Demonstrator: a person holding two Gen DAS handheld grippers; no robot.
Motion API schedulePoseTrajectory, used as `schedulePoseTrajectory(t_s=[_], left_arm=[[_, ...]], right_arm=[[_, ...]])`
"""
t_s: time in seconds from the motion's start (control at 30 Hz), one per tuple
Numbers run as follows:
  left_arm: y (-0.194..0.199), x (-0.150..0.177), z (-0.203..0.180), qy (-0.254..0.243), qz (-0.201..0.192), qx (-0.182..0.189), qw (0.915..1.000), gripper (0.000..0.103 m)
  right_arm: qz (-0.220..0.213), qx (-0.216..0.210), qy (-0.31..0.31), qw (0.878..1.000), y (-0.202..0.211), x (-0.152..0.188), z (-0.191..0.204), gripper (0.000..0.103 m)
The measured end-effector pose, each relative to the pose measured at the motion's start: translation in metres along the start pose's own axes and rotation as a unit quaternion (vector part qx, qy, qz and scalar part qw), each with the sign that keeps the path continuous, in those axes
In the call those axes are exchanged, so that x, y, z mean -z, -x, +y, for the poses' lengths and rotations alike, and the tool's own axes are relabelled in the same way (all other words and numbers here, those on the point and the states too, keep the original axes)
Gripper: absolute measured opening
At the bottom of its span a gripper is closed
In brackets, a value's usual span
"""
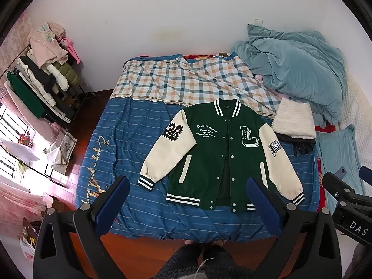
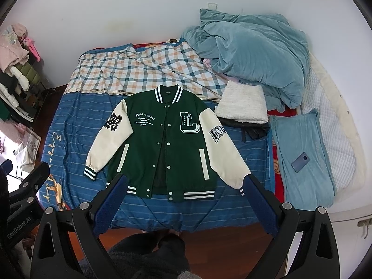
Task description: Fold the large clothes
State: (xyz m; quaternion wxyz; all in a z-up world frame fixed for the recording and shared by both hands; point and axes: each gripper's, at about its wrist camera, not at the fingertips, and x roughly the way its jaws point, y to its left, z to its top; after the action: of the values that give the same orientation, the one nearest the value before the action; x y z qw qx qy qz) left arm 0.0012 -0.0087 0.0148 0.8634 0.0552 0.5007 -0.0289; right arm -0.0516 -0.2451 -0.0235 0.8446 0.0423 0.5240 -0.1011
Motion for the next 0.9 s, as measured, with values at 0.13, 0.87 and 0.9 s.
schedulePoseTrajectory(t_s=[0.13,0.87,0.9], left_arm=[[0.000,0.000,0.000,0.000,-0.001,0.000,1.0000,0.103],[-0.003,-0.002,0.003,0.000,-0.001,0.002,1.0000,0.103],[-0.003,-0.003,0.003,0.000,-0.001,0.002,1.0000,0.103]], right_arm=[[0.000,0.000,0.000,1.000,0.002,-0.005,0.003,0.100],[0.001,0.000,0.002,1.000,0.004,-0.010,0.009,0.100],[0.001,0.000,0.002,1.000,0.004,-0.011,0.010,0.100]])
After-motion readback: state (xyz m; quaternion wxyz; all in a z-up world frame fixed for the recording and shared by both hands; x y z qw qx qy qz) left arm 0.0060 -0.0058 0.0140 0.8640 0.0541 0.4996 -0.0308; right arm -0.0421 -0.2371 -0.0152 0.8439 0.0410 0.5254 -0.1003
